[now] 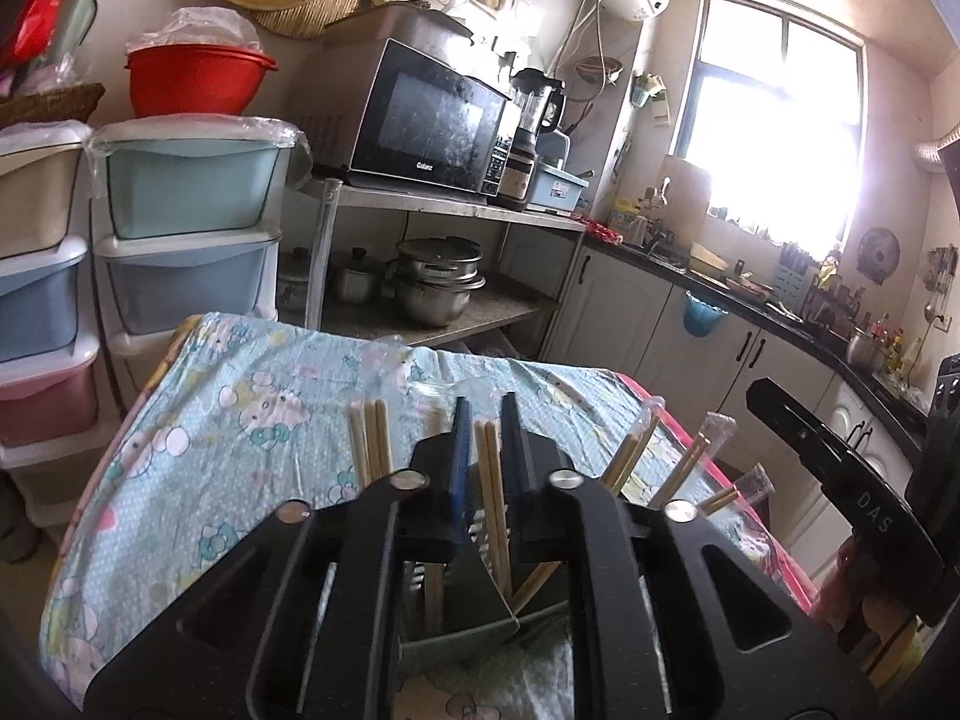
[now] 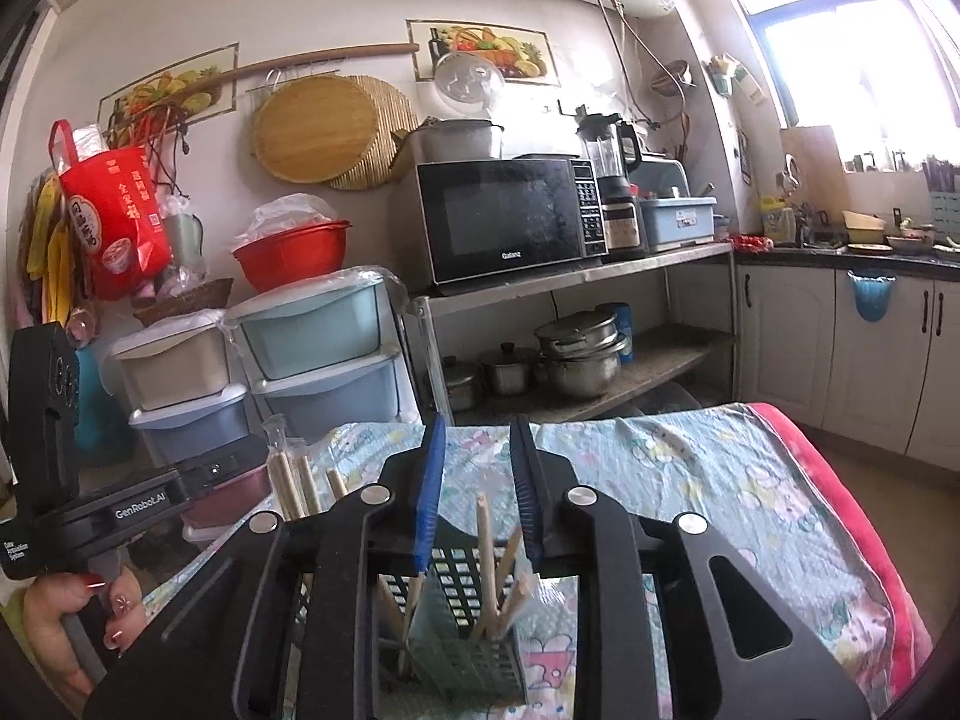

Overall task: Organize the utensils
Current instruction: 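Lower the chopsticks into the caddy and open both grippers, then pull both open grippers back and move them down to the last chopsticks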

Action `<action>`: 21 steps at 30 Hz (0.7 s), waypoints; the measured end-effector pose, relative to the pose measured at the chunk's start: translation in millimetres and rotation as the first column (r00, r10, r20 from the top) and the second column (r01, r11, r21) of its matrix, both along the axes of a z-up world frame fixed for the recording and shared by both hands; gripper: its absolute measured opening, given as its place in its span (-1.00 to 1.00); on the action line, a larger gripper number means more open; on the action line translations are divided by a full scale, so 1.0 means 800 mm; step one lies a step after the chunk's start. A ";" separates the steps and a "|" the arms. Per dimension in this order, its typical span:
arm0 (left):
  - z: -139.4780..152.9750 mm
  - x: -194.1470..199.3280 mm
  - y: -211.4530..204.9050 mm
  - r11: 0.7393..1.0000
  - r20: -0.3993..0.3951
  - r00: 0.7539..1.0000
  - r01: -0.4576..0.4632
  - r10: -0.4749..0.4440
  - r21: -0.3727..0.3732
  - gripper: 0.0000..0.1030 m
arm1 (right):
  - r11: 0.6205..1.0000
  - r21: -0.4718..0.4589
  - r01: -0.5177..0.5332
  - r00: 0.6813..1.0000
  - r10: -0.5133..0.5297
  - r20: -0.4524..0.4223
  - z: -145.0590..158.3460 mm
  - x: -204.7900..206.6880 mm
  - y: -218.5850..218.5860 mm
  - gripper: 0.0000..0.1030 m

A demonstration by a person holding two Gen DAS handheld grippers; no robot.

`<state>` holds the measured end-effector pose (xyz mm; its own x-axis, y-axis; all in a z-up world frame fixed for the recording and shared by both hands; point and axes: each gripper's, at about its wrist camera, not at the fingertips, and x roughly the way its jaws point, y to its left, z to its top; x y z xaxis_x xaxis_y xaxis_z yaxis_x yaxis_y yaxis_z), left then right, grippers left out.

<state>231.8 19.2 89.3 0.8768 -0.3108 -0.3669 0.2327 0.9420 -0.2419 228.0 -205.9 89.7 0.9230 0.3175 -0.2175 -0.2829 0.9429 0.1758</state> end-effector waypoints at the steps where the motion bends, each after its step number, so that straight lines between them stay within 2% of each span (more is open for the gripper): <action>1: -0.001 -0.001 0.000 1.000 -0.005 1.000 -0.001 0.001 -0.002 -0.67 | 1.000 0.001 0.002 1.000 -0.002 -0.004 -0.001 -0.001 -0.001 -0.55; 3: -0.003 -0.004 0.001 1.000 -0.015 1.000 -0.002 0.002 -0.002 -0.52 | 1.000 0.004 0.005 1.000 -0.005 -0.016 -0.003 -0.005 -0.004 -0.50; 7: -0.006 -0.010 0.002 1.000 -0.025 1.000 -0.005 0.005 -0.003 -0.35 | 1.000 -0.009 0.006 1.000 -0.006 -0.029 -0.008 -0.013 -0.005 -0.42; 9: -0.008 -0.013 0.004 1.000 -0.029 0.999 -0.013 0.013 -0.003 -0.16 | 1.000 -0.020 0.006 0.999 -0.007 -0.035 -0.010 -0.017 -0.005 -0.41; 13: -0.011 -0.018 0.010 1.000 -0.038 0.999 -0.029 0.029 -0.008 0.04 | 0.999 -0.034 0.008 0.999 -0.009 -0.045 -0.014 -0.026 -0.005 -0.35; 21: -0.018 -0.036 0.018 0.999 -0.055 0.998 -0.041 0.040 -0.020 0.58 | 0.999 -0.050 0.013 0.998 -0.016 -0.057 -0.016 -0.044 -0.006 -0.15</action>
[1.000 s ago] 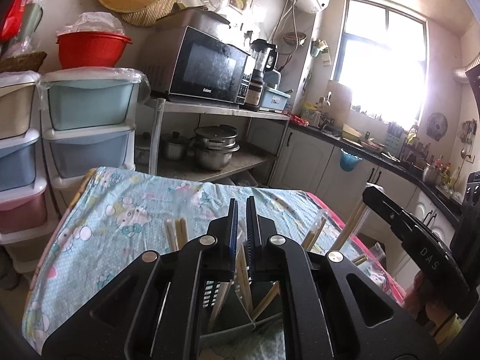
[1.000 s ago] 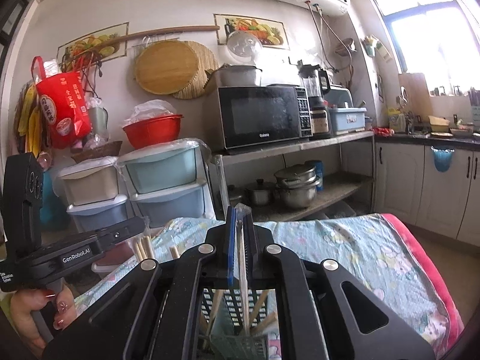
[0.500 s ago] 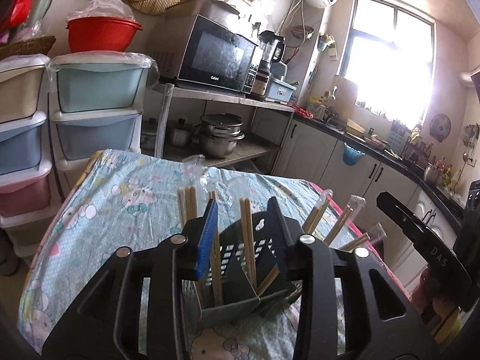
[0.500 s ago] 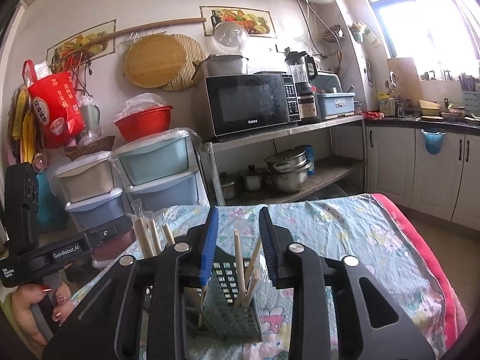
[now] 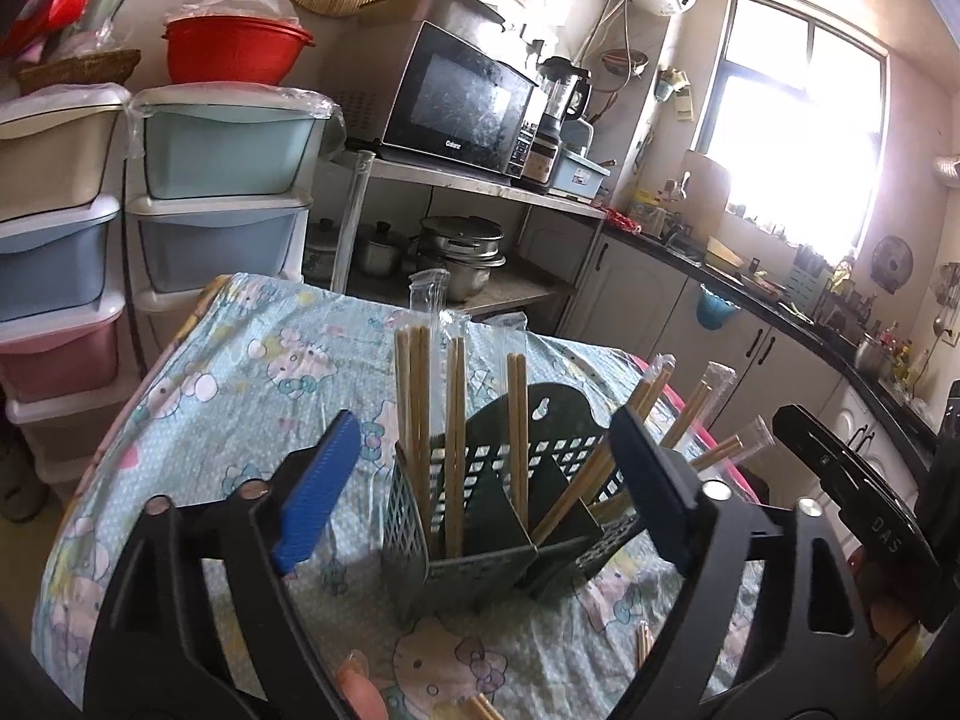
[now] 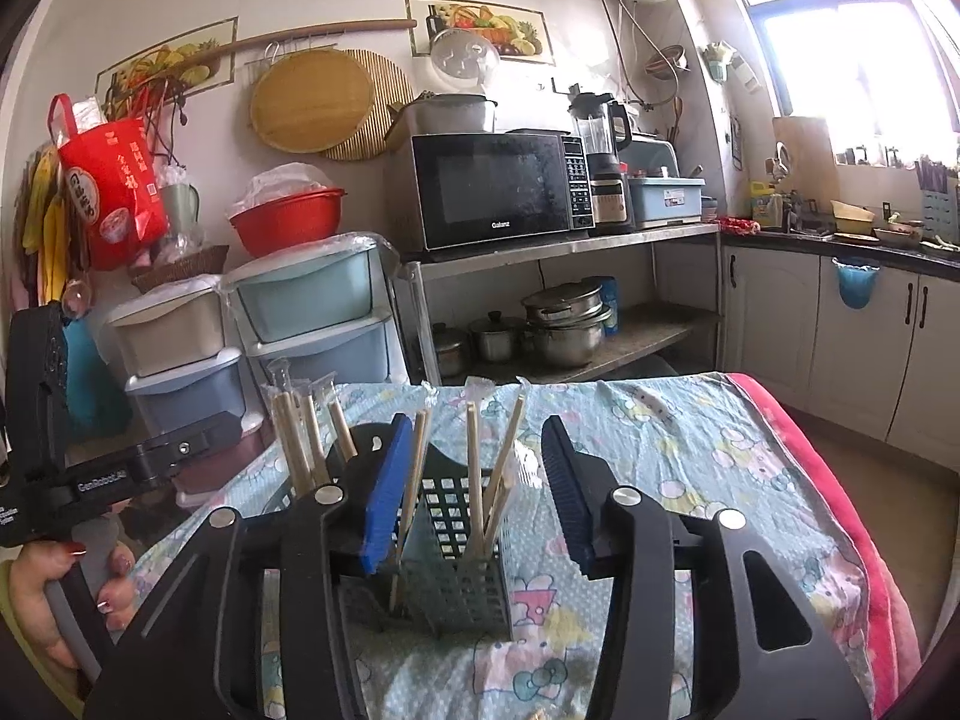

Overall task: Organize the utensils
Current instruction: 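Pull both open grippers back and move them down to the last chopsticks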

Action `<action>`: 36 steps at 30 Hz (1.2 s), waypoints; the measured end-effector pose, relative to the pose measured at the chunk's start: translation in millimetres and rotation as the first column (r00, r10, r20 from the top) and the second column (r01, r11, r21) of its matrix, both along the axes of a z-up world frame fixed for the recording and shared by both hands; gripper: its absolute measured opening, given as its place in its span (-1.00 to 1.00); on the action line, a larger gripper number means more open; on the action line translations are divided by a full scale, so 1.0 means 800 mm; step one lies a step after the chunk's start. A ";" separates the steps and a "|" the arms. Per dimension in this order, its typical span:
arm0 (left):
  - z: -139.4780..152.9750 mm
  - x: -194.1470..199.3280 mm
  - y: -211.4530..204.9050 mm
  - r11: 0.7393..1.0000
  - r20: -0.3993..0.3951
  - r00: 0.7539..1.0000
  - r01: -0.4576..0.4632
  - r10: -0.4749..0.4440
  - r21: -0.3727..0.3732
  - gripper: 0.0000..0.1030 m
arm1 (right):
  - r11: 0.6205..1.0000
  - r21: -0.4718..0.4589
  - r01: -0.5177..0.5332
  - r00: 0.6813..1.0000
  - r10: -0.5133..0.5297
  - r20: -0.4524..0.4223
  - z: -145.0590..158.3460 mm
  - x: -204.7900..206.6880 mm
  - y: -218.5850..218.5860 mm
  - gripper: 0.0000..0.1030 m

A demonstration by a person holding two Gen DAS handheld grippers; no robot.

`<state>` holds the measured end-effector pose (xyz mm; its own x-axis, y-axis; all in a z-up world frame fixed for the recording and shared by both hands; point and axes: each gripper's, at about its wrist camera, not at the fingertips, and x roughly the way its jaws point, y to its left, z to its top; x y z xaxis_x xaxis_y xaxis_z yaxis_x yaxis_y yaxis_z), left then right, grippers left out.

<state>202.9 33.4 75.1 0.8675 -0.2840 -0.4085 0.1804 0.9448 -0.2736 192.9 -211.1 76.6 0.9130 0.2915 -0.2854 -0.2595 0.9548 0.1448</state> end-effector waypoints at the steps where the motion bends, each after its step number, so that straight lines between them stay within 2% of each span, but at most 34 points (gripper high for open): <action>1: -0.001 -0.003 0.000 1.000 -0.001 1.000 0.000 0.000 -0.001 0.61 | 1.000 -0.001 0.000 1.000 0.000 -0.001 0.000 -0.003 0.000 -0.14; 3: -0.002 -0.008 0.000 1.000 -0.003 1.000 0.004 -0.004 -0.002 0.73 | 1.000 -0.001 0.002 1.000 -0.002 -0.006 0.000 -0.007 -0.001 -0.08; 6: -0.004 -0.014 0.000 1.000 -0.006 1.000 0.008 -0.008 0.001 0.79 | 1.000 0.001 -0.002 1.000 0.002 -0.012 -0.001 -0.013 -0.002 -0.04; 15: -0.017 -0.032 0.002 1.000 -0.027 1.000 0.004 -0.004 0.006 0.79 | 1.000 -0.014 -0.023 0.998 0.023 -0.058 -0.014 -0.028 0.002 0.06; 36: -0.062 -0.052 0.001 0.999 -0.136 0.991 0.003 0.002 0.034 0.79 | 0.996 -0.050 -0.069 0.975 0.057 -0.214 -0.063 -0.035 0.009 0.06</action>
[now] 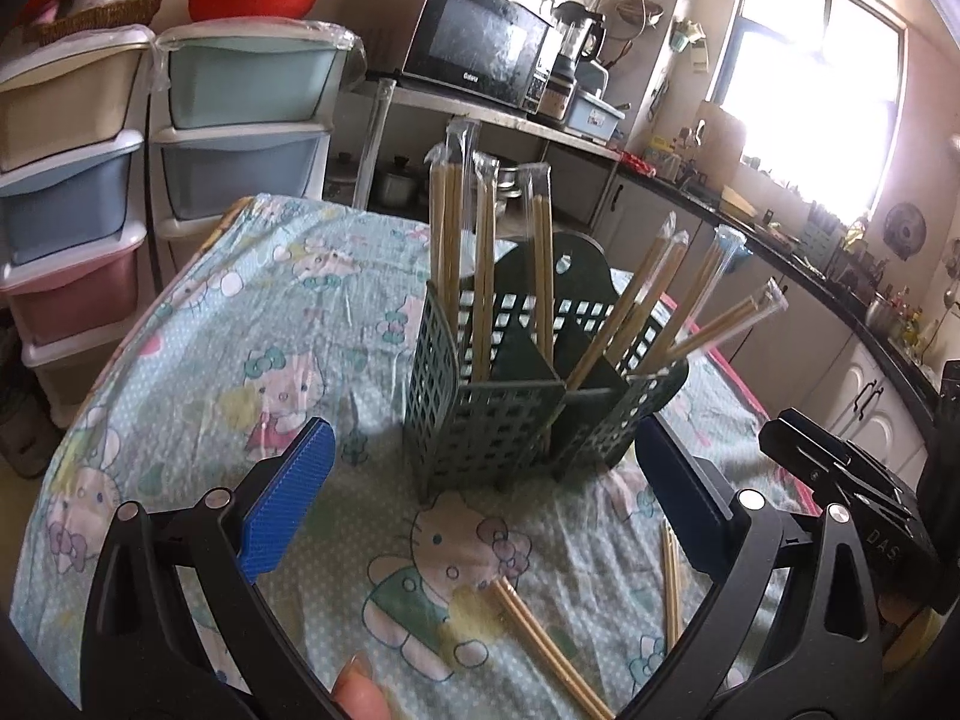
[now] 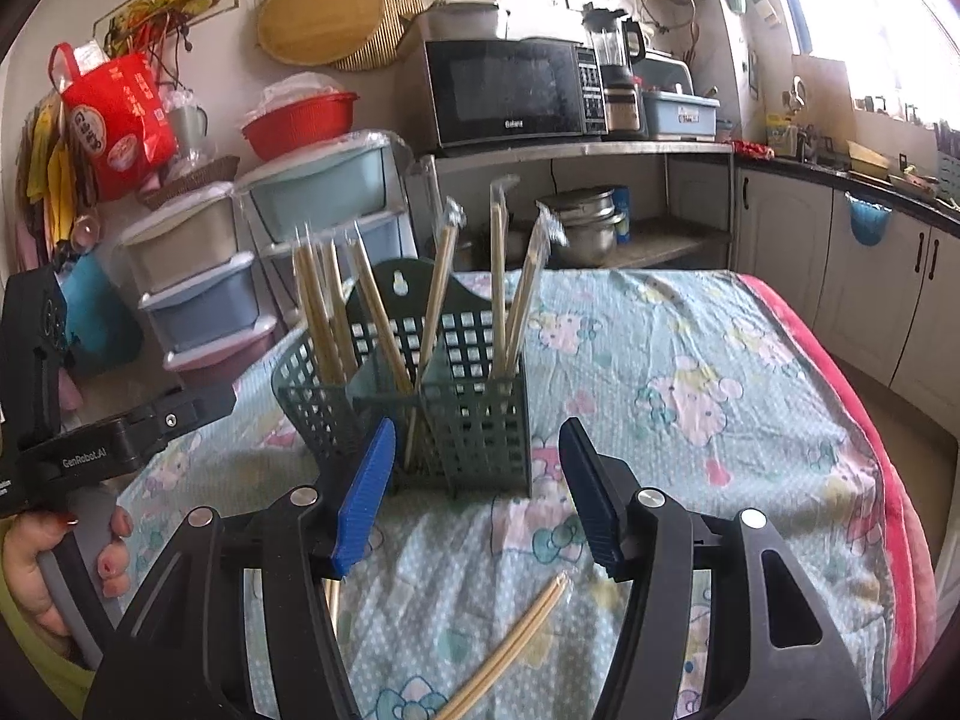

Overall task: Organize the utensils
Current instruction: 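Pull both open grippers back and move them down to the last chopsticks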

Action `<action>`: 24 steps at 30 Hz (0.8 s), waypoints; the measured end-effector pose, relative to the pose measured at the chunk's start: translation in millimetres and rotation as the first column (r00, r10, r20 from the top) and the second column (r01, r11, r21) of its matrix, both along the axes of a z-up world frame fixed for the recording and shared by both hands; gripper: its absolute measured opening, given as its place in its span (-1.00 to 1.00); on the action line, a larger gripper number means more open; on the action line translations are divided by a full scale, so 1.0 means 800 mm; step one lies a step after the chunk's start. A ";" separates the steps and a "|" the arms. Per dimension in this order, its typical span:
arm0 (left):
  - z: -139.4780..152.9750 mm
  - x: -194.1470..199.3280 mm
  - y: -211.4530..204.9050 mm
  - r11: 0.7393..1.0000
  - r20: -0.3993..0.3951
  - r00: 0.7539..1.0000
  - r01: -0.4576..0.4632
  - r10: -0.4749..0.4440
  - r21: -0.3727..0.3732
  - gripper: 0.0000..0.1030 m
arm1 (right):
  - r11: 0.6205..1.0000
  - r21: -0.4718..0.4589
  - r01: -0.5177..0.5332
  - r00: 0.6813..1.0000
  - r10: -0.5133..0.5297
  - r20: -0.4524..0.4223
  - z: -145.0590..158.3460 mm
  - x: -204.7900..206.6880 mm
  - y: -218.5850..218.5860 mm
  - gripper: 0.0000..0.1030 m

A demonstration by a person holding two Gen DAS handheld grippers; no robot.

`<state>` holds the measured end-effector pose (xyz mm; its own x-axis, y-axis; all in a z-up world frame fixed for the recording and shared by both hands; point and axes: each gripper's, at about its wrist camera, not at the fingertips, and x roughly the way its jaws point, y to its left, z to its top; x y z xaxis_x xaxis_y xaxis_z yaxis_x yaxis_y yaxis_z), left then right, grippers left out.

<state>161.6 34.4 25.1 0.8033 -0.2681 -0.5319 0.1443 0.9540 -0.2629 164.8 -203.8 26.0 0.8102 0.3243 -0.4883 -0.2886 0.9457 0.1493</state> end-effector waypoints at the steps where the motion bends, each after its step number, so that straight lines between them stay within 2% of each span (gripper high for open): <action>1: -0.003 -0.001 0.000 1.000 -0.007 1.000 0.002 -0.002 -0.003 0.79 | 1.000 -0.004 -0.002 1.000 0.002 -0.009 -0.003 0.000 0.000 0.06; 16: -0.065 -0.002 -0.006 0.998 -0.173 0.983 0.048 -0.055 -0.047 0.78 | 1.000 -0.019 0.008 0.988 -0.011 -0.152 -0.043 0.006 -0.016 0.06; 21: -0.087 -0.004 -0.014 0.988 -0.235 0.964 0.102 -0.127 -0.113 0.29 | 1.000 -0.023 0.007 0.979 -0.012 -0.205 -0.060 0.007 -0.025 0.06; 22: -0.093 -0.005 -0.016 0.987 -0.251 0.959 0.108 -0.135 -0.120 0.25 | 1.000 -0.023 0.006 0.977 -0.011 -0.213 -0.063 0.007 -0.027 0.06; 24: -0.100 -0.007 -0.021 0.986 -0.269 0.952 0.118 -0.147 -0.120 0.02 | 1.000 -0.028 0.004 0.972 -0.011 -0.235 -0.070 0.008 -0.029 0.06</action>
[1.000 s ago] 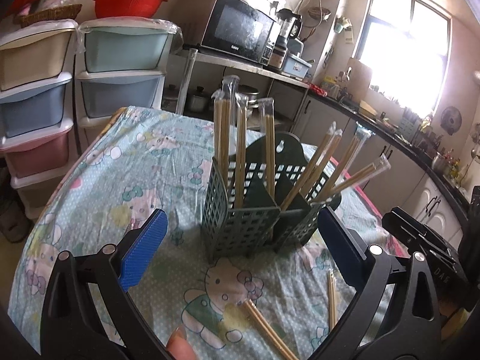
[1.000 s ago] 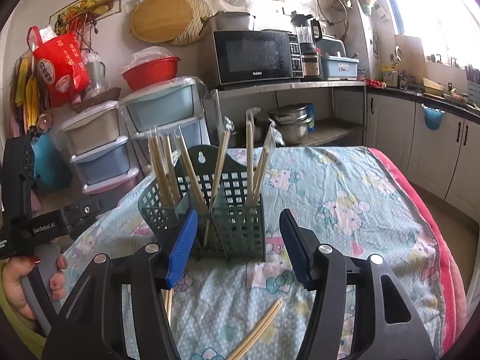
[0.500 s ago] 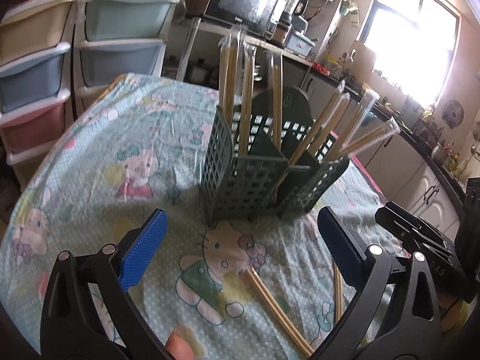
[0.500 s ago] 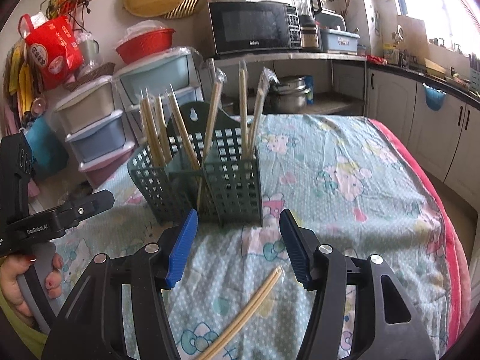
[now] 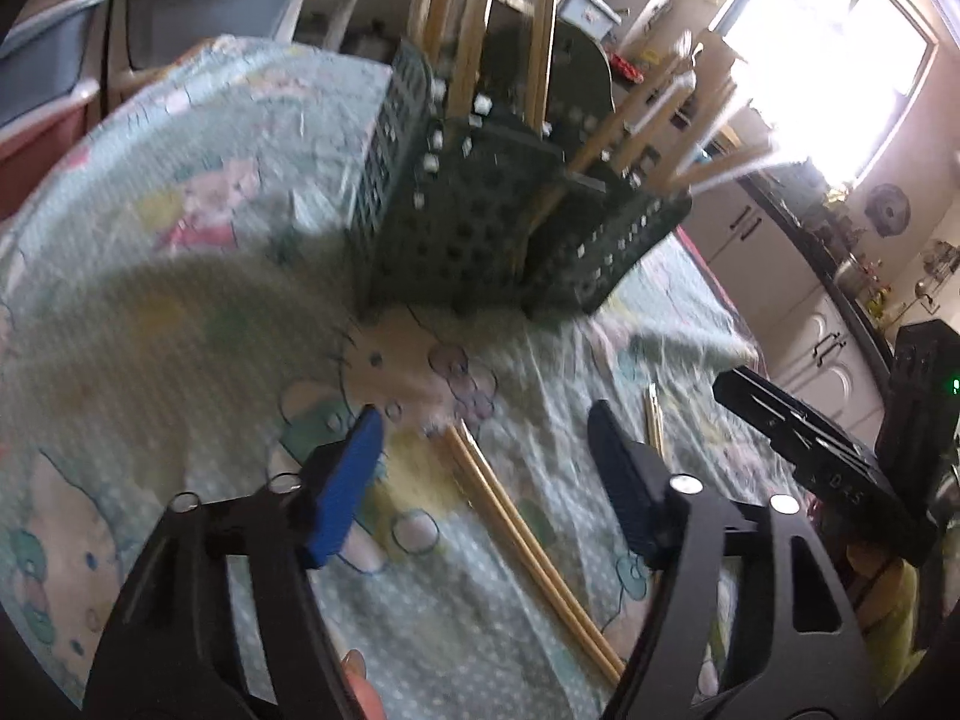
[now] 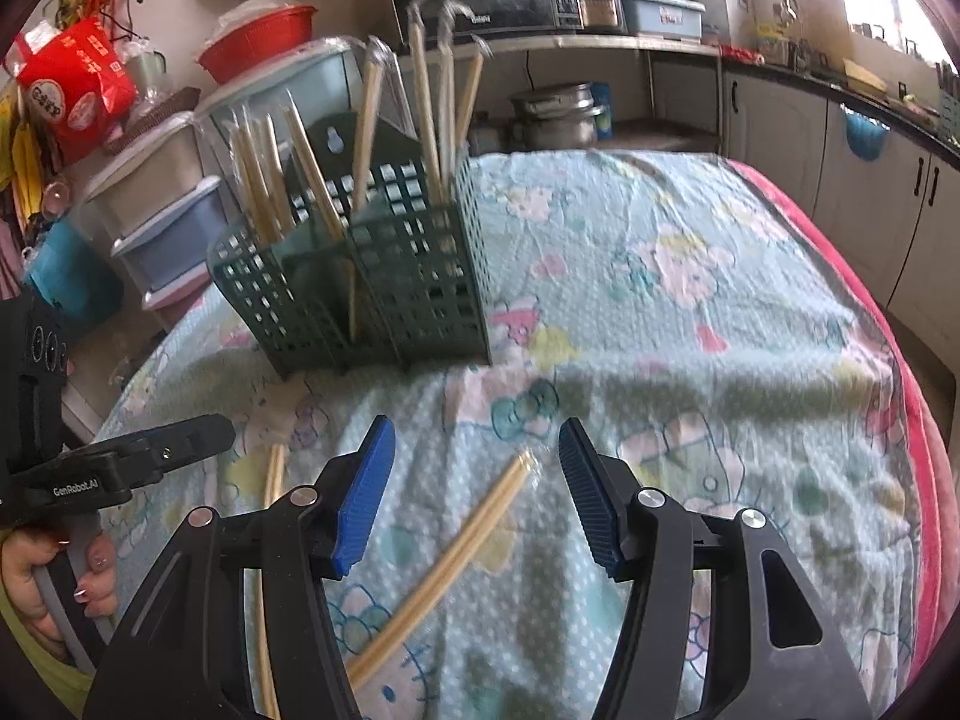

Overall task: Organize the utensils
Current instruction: 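Pull both open grippers back and move them down to the last chopsticks, then close the left gripper on a chopstick while the right gripper grasps another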

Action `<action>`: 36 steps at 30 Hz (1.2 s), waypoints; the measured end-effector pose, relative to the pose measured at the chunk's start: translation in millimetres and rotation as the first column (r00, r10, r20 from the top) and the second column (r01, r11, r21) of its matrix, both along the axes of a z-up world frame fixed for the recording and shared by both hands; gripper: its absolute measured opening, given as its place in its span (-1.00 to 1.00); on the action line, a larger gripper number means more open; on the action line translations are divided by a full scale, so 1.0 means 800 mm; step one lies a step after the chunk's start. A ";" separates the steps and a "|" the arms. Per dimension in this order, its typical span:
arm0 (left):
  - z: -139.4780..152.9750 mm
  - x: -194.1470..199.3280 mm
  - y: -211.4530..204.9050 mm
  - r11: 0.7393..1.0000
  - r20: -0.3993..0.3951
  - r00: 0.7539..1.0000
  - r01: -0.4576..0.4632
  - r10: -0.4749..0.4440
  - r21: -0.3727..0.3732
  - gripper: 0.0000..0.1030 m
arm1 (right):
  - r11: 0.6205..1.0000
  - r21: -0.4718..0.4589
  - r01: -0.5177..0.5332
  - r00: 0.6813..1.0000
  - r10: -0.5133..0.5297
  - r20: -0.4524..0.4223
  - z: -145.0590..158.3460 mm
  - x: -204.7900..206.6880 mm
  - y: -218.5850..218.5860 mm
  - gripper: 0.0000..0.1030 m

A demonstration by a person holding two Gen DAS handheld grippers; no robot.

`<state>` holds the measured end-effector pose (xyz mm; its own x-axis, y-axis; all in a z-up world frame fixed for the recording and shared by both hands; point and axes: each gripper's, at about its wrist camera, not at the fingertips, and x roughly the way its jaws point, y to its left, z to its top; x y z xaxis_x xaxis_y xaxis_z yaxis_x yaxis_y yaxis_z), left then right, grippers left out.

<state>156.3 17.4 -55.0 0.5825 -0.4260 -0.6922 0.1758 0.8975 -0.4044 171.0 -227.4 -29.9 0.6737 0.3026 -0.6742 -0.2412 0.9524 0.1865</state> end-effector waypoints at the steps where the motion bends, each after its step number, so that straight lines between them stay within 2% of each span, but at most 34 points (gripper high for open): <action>1: -0.005 0.000 -0.003 1.000 -0.015 1.000 0.010 -0.010 -0.004 -0.04 | 1.000 0.000 0.000 1.000 0.000 -0.016 -0.004 0.001 -0.002 0.06; 2: -0.007 -0.001 -0.005 1.000 -0.026 0.999 0.017 -0.017 -0.011 -0.10 | 1.000 0.001 0.001 1.000 -0.001 -0.027 -0.007 0.002 -0.003 0.06; 7: -0.026 0.002 -0.016 0.998 -0.095 0.994 0.046 -0.050 -0.047 -0.10 | 1.000 0.010 -0.009 0.997 0.009 -0.080 -0.024 0.012 -0.006 0.06; 17: -0.033 0.014 -0.022 0.999 -0.127 0.991 0.031 -0.030 0.005 -0.10 | 1.000 -0.011 -0.017 0.986 0.015 -0.166 -0.057 0.044 0.001 0.06; 19: -0.033 0.018 -0.024 0.999 -0.125 0.992 0.032 -0.029 0.018 -0.10 | 1.000 -0.010 -0.017 0.984 0.015 -0.175 -0.061 0.047 0.002 -0.04; 22: -0.033 0.026 -0.026 0.999 -0.113 0.993 0.022 -0.018 0.038 -0.12 | 0.999 -0.033 -0.006 0.985 0.000 -0.171 -0.064 0.046 0.002 -0.28; 23: -0.033 0.028 -0.028 0.999 -0.109 0.994 0.021 -0.015 0.051 -0.14 | 0.999 -0.042 0.003 0.985 -0.010 -0.169 -0.064 0.046 0.000 -0.40; 25: -0.033 0.032 -0.031 0.997 -0.101 0.995 0.017 -0.009 0.078 -0.23 | 1.000 -0.025 0.016 0.985 -0.020 -0.173 -0.064 0.047 -0.008 -0.52; 29: -0.035 0.039 -0.031 0.990 -0.088 0.996 0.000 0.013 0.142 -0.66 | 0.999 0.006 0.037 0.983 -0.036 -0.178 -0.066 0.049 -0.019 -0.69; 36: -0.033 0.042 -0.025 0.991 -0.082 0.997 0.002 0.009 0.133 -0.81 | 0.997 0.062 0.052 0.983 -0.040 -0.177 -0.058 0.041 -0.027 -0.77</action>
